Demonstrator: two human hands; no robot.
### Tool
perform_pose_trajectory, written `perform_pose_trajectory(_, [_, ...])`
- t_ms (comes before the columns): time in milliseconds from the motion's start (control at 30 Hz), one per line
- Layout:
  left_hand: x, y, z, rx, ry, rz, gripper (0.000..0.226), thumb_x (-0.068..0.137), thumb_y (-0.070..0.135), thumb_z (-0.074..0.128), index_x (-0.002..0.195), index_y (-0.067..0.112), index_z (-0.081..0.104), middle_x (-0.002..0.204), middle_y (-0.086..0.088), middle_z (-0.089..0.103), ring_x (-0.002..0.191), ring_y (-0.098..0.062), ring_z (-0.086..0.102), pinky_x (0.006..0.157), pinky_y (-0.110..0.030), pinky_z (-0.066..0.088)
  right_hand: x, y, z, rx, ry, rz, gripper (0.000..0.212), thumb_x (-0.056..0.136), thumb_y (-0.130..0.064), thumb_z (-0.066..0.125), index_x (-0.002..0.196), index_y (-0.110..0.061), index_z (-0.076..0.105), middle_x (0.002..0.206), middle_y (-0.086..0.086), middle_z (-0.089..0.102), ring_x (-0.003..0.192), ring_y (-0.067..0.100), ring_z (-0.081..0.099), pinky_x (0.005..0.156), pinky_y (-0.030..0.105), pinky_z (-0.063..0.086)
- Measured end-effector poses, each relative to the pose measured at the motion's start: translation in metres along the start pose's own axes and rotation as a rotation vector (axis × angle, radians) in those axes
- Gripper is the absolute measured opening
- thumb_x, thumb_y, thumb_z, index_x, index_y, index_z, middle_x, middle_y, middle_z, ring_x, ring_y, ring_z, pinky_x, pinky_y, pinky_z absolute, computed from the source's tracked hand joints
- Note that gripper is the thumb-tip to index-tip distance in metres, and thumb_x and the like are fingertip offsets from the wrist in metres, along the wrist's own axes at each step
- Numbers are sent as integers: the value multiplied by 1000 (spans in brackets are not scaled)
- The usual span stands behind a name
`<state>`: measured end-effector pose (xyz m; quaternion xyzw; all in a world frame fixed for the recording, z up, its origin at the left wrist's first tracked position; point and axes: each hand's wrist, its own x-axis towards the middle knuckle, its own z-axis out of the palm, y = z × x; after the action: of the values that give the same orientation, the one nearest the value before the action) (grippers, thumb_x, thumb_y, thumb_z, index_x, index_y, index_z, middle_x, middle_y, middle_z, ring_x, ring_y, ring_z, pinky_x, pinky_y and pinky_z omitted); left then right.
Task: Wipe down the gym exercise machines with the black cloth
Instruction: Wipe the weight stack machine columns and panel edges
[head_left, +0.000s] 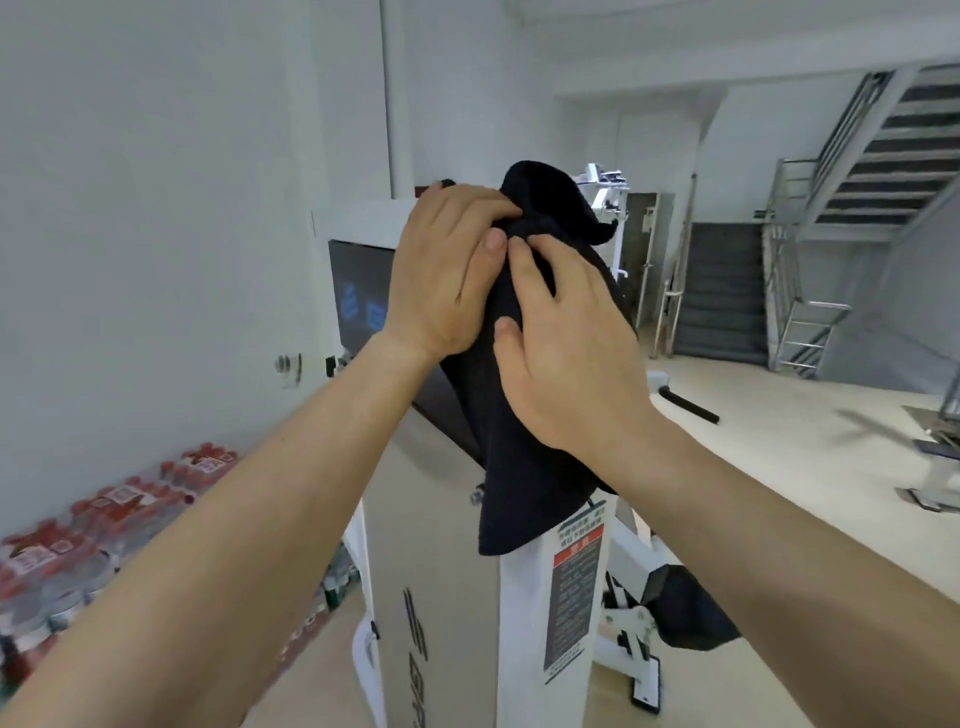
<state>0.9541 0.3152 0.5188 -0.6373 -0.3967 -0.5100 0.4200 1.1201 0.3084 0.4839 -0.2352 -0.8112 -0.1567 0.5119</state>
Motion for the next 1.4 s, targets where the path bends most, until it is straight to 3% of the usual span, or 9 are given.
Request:
perform_pose_trajectory(200, [11,-32,1,-98,2,-46,42,104,25,29,103,9,68,99,-3,65,90,-22,58,85,-42,42,32,-36,23,-292,22,71,46,96,-13,48,137,7,48,131,25,57,121,40,55,101,45,45])
perform_pose_trajectory(300, [15,-39,-1,-41,-30,-53,45,104,29,26,101,15,69,99,1,66,93,-22,59,92,-40,40,38,-40,27,-409,25,109,42,98,-15,51,136,2,50,128,20,59,114,36,59,93,41,47])
perform_pose_trajectory(400, [11,-35,1,-15,29,129,44,105,29,31,105,14,72,110,1,70,108,-22,62,110,-37,31,21,-42,26,-426,69,160,47,102,-23,46,143,1,44,141,20,52,126,35,53,102,42,44])
perform_pose_trajectory(500, [9,-35,4,-154,18,265,40,104,26,36,109,9,71,111,-4,71,106,-25,64,101,-40,42,9,-46,28,-500,97,196,49,103,-25,43,143,3,43,143,21,51,128,35,51,107,45,43])
perform_pose_trajectory(700, [12,-59,9,-197,40,104,36,104,25,35,105,13,68,98,0,67,90,-22,59,84,-32,36,57,-58,39,-715,45,176,34,100,-23,37,119,-3,58,105,12,64,92,32,62,75,40,42])
perform_pose_trajectory(833, [13,-71,8,-184,50,8,36,104,26,34,108,14,68,101,0,67,90,-22,59,83,-31,35,54,-61,38,-713,45,168,42,97,-27,40,130,-5,55,119,11,66,101,30,65,79,40,47])
perform_pose_trajectory(967, [9,-63,4,-173,10,161,36,103,30,36,118,18,66,112,3,67,101,-22,59,89,-41,41,28,-61,36,-716,94,270,46,102,-33,36,138,-7,48,129,12,61,104,32,62,83,40,46])
perform_pose_trajectory(1100, [9,-80,10,-189,30,215,34,103,34,39,113,19,68,106,2,66,95,-22,59,86,-37,38,53,-66,57,-971,214,398,44,104,-35,25,110,-8,60,95,12,71,75,34,62,98,44,37])
perform_pose_trajectory(1400, [2,-185,15,-169,18,64,43,107,35,27,97,16,64,94,0,65,84,-23,56,80,-36,36,133,-83,135,-1173,199,164,42,105,-33,33,85,-9,62,78,10,63,68,34,58,63,36,28])
